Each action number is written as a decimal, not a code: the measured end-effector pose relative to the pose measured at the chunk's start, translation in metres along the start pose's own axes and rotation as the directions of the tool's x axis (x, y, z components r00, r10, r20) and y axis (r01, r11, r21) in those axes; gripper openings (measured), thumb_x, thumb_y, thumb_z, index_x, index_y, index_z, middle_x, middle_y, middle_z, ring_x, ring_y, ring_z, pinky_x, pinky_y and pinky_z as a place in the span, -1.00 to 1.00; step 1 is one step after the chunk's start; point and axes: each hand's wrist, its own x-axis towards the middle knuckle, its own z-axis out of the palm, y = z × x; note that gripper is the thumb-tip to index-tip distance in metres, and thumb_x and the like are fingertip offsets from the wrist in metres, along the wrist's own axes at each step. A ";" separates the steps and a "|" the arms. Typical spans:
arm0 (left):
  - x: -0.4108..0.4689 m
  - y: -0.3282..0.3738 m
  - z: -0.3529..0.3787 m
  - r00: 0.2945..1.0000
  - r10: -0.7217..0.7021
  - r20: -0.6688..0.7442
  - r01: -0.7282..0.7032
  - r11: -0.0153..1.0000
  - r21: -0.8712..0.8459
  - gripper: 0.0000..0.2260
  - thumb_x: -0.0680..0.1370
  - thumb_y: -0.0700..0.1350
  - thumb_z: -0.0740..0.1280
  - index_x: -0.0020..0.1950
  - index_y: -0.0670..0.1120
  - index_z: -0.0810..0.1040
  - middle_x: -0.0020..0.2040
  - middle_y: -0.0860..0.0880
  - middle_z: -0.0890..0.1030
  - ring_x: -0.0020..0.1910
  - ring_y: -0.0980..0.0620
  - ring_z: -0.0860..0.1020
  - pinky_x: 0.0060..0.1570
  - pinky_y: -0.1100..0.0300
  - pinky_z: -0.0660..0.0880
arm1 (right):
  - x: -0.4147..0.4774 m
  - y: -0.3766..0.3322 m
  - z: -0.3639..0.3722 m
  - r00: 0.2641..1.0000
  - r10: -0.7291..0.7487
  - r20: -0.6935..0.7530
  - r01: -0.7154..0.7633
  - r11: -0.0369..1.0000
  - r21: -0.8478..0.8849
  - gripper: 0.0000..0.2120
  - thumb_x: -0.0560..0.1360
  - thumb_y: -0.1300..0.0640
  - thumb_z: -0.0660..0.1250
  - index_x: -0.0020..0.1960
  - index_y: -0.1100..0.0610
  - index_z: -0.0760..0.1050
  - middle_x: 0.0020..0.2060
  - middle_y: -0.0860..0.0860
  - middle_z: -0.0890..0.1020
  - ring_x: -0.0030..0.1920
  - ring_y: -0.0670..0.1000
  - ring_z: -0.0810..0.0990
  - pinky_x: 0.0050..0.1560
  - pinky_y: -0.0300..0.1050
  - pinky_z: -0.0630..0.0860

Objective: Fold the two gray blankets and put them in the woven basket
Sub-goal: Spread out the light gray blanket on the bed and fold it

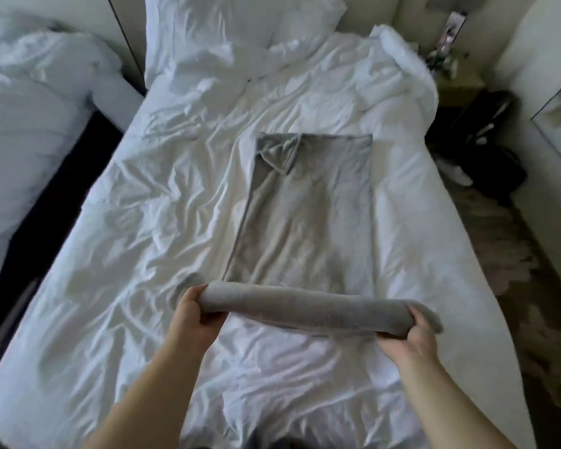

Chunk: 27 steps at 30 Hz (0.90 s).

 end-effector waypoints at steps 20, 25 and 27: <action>-0.192 0.073 0.099 0.816 0.302 0.492 -0.235 0.952 -0.195 -0.76 0.48 -0.16 0.33 0.08 -0.23 0.43 -0.02 -0.22 0.58 -0.05 -0.15 0.59 -0.32 0.02 0.56 | -0.196 -0.106 0.090 0.807 -0.365 0.465 0.357 0.928 0.108 -0.90 0.46 0.07 0.35 -0.05 0.03 0.46 -0.09 0.11 0.60 -0.07 0.14 0.57 -0.17 0.01 0.52; -0.148 0.008 -0.013 0.894 0.224 0.389 -0.206 0.975 -0.088 -0.90 0.48 -0.17 0.30 -0.06 -0.18 0.52 -0.21 -0.17 0.65 -0.17 -0.10 0.61 -0.28 0.04 0.58 | -0.144 -0.047 -0.035 0.897 -0.247 0.367 0.265 0.964 0.001 -0.79 0.44 0.08 0.36 0.06 0.03 0.46 0.00 0.16 0.60 0.00 0.19 0.58 -0.20 0.03 0.54; -0.136 -0.017 -0.064 0.915 0.200 0.351 -0.190 0.980 -0.062 -0.87 0.48 -0.17 0.30 -0.02 -0.18 0.54 -0.14 -0.16 0.65 -0.14 -0.10 0.61 -0.29 0.08 0.61 | -0.136 -0.021 -0.086 0.925 -0.204 0.320 0.219 0.976 -0.012 -0.80 0.46 0.09 0.35 0.06 0.06 0.45 0.00 0.19 0.60 0.02 0.23 0.57 -0.20 0.07 0.54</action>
